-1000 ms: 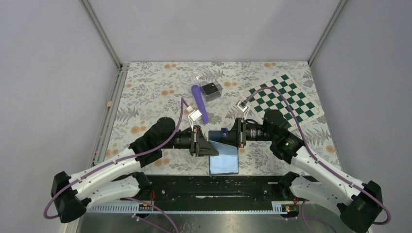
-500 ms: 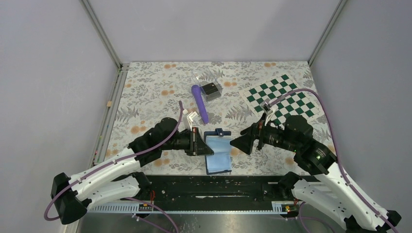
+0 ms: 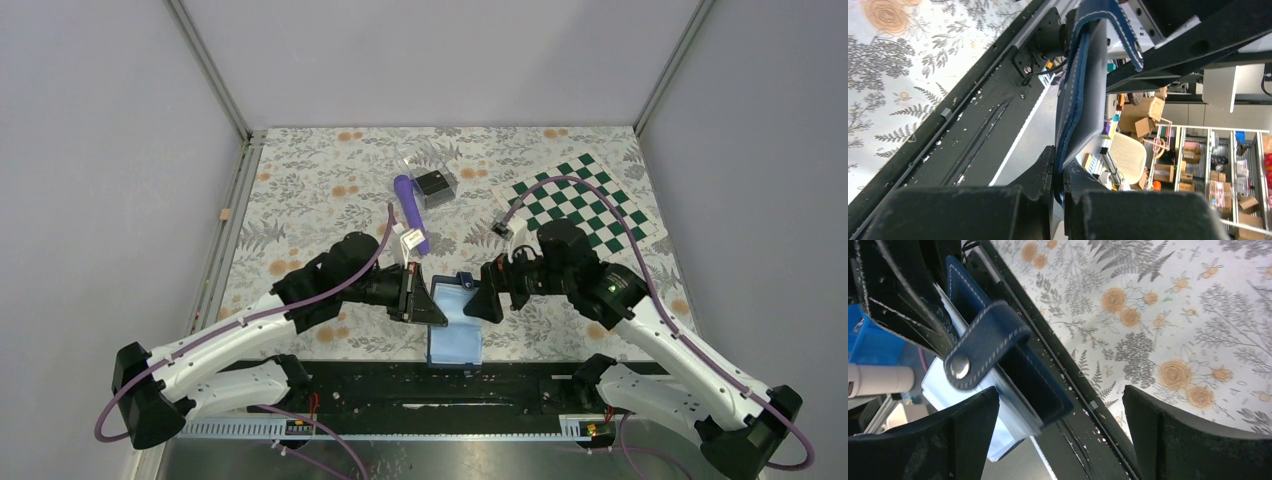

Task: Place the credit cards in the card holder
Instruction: Open the card holder.

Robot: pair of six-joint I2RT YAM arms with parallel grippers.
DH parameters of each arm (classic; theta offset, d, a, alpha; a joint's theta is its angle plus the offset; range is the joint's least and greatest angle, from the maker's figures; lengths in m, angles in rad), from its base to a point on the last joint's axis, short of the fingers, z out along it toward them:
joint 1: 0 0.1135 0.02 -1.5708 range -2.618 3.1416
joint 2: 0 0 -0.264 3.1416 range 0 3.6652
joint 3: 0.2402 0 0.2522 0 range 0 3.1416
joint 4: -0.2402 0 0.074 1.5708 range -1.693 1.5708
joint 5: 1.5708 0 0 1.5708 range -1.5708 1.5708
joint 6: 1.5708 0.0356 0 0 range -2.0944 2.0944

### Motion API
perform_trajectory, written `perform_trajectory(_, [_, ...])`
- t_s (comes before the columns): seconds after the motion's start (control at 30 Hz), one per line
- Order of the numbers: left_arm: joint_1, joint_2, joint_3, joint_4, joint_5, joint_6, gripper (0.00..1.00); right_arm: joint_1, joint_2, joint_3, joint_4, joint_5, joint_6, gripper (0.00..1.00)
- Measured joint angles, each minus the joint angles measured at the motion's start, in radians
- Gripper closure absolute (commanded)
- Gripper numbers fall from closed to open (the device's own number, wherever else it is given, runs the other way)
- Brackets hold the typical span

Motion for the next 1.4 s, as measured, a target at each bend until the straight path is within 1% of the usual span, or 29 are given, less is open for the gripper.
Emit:
perform_trajectory(0.03, [-0.006,0.004,0.007,0.0,0.012,0.005,1.0,0.0,0.016,0.0,0.004,-0.021,-0.002,0.02])
perform_trajectory(0.13, [-0.021,0.012,0.018,-0.003,0.034,0.014,1.0,0.0,0.052,0.0,0.031,-0.103,-0.004,0.19])
perform_trajectory(0.17, [-0.024,0.013,0.019,-0.004,0.038,0.016,1.0,0.001,0.061,0.0,0.042,-0.13,-0.006,0.27])
perform_trajectory(0.27, [-0.029,0.013,0.019,-0.006,0.045,0.026,1.0,0.001,0.077,0.0,0.082,-0.239,0.002,0.6])
perform_trajectory(0.3, [-0.029,0.013,0.019,-0.008,0.046,0.027,0.97,0.001,0.079,0.0,0.105,-0.282,0.014,0.71])
perform_trajectory(0.33, [-0.029,0.013,0.019,-0.01,0.045,0.03,0.87,0.001,0.08,-0.001,0.129,-0.317,0.024,0.8])
perform_trajectory(0.4, [-0.029,0.013,0.019,-0.017,0.048,0.037,0.6,0.0,0.08,-0.006,0.18,-0.383,0.059,1.0])
perform_trajectory(0.43, [-0.029,0.011,0.019,-0.023,0.047,0.042,0.49,0.0,0.08,-0.011,0.201,-0.412,0.079,1.0])
perform_trajectory(0.47, [-0.029,0.011,0.019,-0.024,0.047,0.047,0.42,0.0,0.081,-0.014,0.216,-0.435,0.096,1.0])
perform_trajectory(0.5, [-0.029,0.011,0.019,-0.023,0.047,0.058,0.39,0.001,0.082,-0.016,0.221,-0.447,0.106,1.0])
perform_trajectory(0.63, [-0.029,0.003,0.016,-0.022,0.045,0.069,0.38,0.0,0.082,-0.017,0.233,-0.452,0.171,1.0])
perform_trajectory(0.73, [-0.029,-0.017,-0.013,0.001,0.048,0.079,0.42,-0.004,0.073,-0.021,0.252,-0.414,0.229,1.0])
perform_trajectory(0.83, [-0.03,-0.026,-0.063,0.03,0.053,0.083,0.49,-0.014,0.055,-0.024,0.273,-0.38,0.288,1.0])
perform_trajectory(0.87, [-0.03,-0.026,-0.077,0.042,0.056,0.083,0.54,-0.019,0.049,-0.024,0.277,-0.372,0.31,1.0])
perform_trajectory(0.9, [-0.03,-0.027,-0.09,0.051,0.058,0.083,0.62,-0.024,0.047,-0.025,0.281,-0.362,0.326,1.0])
perform_trajectory(0.97, [-0.03,-0.031,-0.116,0.074,0.07,0.084,0.87,-0.039,0.045,-0.03,0.303,-0.355,0.373,1.0])
perform_trajectory(1.0, [-0.03,-0.035,-0.126,0.086,0.077,0.086,0.97,-0.046,0.045,-0.038,0.321,-0.354,0.401,1.0])
perform_trajectory(1.03, [-0.03,-0.038,-0.131,0.097,0.081,0.085,1.0,-0.05,0.044,-0.047,0.335,-0.355,0.425,1.0])
perform_trajectory(1.07, [-0.03,-0.042,-0.133,0.11,0.087,0.092,1.0,-0.054,0.043,-0.058,0.354,-0.354,0.446,0.97])
perform_trajectory(1.1, [-0.03,-0.044,-0.133,0.113,0.09,0.098,1.0,-0.059,0.042,-0.067,0.365,-0.356,0.465,0.83])
perform_trajectory(1.13, [-0.031,-0.053,-0.133,0.111,0.09,0.102,1.0,-0.063,0.042,-0.07,0.366,-0.356,0.47,0.62])
perform_trajectory(1.17, [-0.031,-0.055,-0.132,0.107,0.09,0.106,1.0,-0.064,0.042,-0.07,0.362,-0.352,0.469,0.47])
perform_trajectory(1.23, [-0.032,-0.056,-0.12,0.071,0.08,0.114,1.0,-0.064,0.035,-0.066,0.334,-0.33,0.446,0.24])
perform_trajectory(1.27, [-0.032,-0.055,-0.107,0.037,0.073,0.118,1.0,-0.066,0.029,-0.063,0.312,-0.315,0.423,0.17])
perform_trajectory(1.3, [-0.032,-0.054,-0.094,0.009,0.067,0.12,1.0,-0.066,0.022,-0.059,0.288,-0.296,0.395,0.13])
perform_trajectory(1.4, [-0.031,-0.034,-0.036,-0.077,0.053,0.114,1.0,-0.068,0.001,-0.046,0.214,-0.246,0.289,0.09])
